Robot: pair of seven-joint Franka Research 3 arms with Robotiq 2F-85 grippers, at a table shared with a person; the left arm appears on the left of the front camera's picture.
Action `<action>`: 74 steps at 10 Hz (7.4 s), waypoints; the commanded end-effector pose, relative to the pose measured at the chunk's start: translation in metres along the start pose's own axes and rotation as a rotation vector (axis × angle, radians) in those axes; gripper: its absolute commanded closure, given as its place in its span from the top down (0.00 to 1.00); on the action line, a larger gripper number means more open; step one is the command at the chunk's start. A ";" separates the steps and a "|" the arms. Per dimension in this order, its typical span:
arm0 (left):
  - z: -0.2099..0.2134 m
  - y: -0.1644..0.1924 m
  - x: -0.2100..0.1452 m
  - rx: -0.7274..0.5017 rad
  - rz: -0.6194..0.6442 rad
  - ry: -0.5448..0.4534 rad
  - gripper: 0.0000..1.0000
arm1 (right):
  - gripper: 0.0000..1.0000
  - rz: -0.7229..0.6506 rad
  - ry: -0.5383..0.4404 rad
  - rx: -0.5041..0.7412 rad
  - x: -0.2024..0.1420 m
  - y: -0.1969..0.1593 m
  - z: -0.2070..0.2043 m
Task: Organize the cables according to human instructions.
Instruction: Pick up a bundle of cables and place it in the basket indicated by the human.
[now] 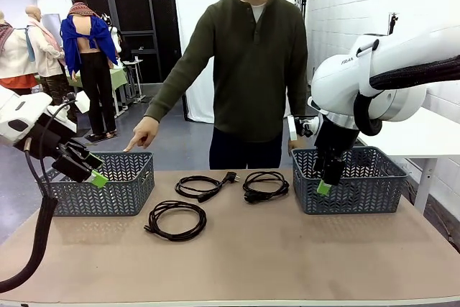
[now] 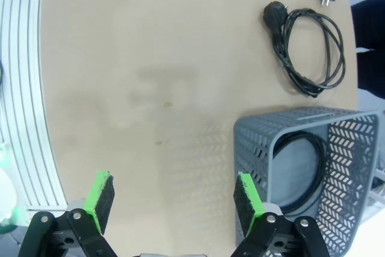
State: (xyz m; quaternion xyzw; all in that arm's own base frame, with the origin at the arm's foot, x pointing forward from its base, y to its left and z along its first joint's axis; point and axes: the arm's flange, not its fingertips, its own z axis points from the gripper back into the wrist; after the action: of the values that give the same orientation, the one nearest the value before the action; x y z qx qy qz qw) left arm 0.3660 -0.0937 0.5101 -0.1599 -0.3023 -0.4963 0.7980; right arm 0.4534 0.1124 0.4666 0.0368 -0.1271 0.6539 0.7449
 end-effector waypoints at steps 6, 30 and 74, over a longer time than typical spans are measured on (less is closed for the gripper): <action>-0.043 0.041 0.074 -0.124 -0.359 0.360 1.00 | 1.00 -0.009 0.004 -0.002 0.002 -0.003 -0.001; -0.199 -0.018 0.085 -0.123 -0.593 0.583 1.00 | 1.00 -0.009 0.004 -0.002 0.002 -0.003 -0.001; -0.151 0.045 0.126 -0.154 -0.562 0.603 0.00 | 1.00 -0.009 0.004 -0.002 0.002 -0.003 -0.001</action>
State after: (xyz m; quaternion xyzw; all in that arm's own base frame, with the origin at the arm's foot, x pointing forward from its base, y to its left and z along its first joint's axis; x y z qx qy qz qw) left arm 0.4913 -0.2550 0.4720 0.0103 -0.0516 -0.7346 0.6764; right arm 0.4544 0.1125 0.4663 0.0376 -0.1271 0.6538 0.7450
